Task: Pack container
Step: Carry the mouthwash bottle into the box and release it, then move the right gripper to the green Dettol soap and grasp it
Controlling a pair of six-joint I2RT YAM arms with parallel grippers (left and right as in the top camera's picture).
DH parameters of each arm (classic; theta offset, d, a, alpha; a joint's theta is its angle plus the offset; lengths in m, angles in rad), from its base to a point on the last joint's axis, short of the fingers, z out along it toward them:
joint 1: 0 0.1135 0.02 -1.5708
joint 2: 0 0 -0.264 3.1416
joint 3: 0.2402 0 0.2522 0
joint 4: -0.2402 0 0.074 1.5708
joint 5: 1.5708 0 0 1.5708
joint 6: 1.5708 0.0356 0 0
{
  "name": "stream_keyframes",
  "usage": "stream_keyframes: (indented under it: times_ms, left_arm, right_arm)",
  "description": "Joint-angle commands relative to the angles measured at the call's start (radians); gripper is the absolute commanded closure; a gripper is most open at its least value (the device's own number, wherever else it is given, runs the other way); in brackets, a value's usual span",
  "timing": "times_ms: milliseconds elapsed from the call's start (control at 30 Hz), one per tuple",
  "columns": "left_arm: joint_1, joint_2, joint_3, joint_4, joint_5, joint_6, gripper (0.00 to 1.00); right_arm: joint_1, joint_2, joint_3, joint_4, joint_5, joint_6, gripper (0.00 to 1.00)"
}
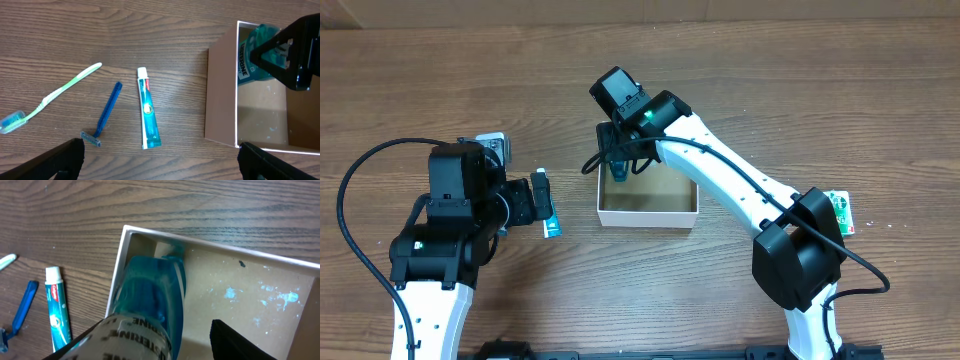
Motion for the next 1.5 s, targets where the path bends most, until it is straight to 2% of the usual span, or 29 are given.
stream_keyframes:
  times_ms: [0,200,333,400,533,767,933,1033,1167,1267,1467]
  left_arm:
    - [0.009,0.002,0.028,0.001,0.009,0.02,0.0]
    - [0.009,0.002,0.028,0.001,0.008,0.02,0.0]
    - [0.009,0.002,0.028,0.001,0.002,0.02,0.0]
    - [0.009,0.002,0.028,-0.003,0.002,0.02,0.0]
    - [0.009,0.002,0.028,-0.003,0.002,0.02,0.0]
    - [0.009,0.002,0.028,-0.002,0.002,0.02,0.0]
    - [0.009,0.002,0.028,-0.002,0.002,0.02,0.0]
    - [0.009,0.002,0.028,-0.003,0.002,0.02,0.0]
    - [0.009,0.002,0.028,-0.003,0.002,0.02,0.0]
    - [0.009,0.002,0.028,-0.003,0.002,0.02,0.0]
    - [0.009,0.002,0.028,-0.003,-0.003,0.024,0.0]
  right_arm:
    - [0.018,-0.019,0.027,-0.005,-0.02,-0.108,0.32]
    - [0.08,-0.077,0.131,-0.051,0.029,-0.199,0.27]
    - [0.091,-0.161,0.261,-0.128,0.1,-0.193,0.18]
    - [-0.011,-0.288,0.329,-0.224,0.188,-0.083,0.0]
    - [-0.189,-0.395,0.33,-0.308,0.187,-0.014,0.0]
    - [-0.624,-0.462,0.33,-0.55,0.182,0.032,0.0]
    - [-0.875,-0.462,0.288,-0.625,0.023,0.046,0.0]
    - [-0.994,-0.462,0.196,-0.646,-0.011,0.046,0.0]
    - [-1.038,-0.462,-0.043,-0.567,-0.01,0.016,0.0]
    - [-1.039,-0.461,-0.293,-0.414,-0.024,-0.133,0.0]
    - [-1.039,-0.457,-0.607,-0.145,-0.024,-0.381,0.0]
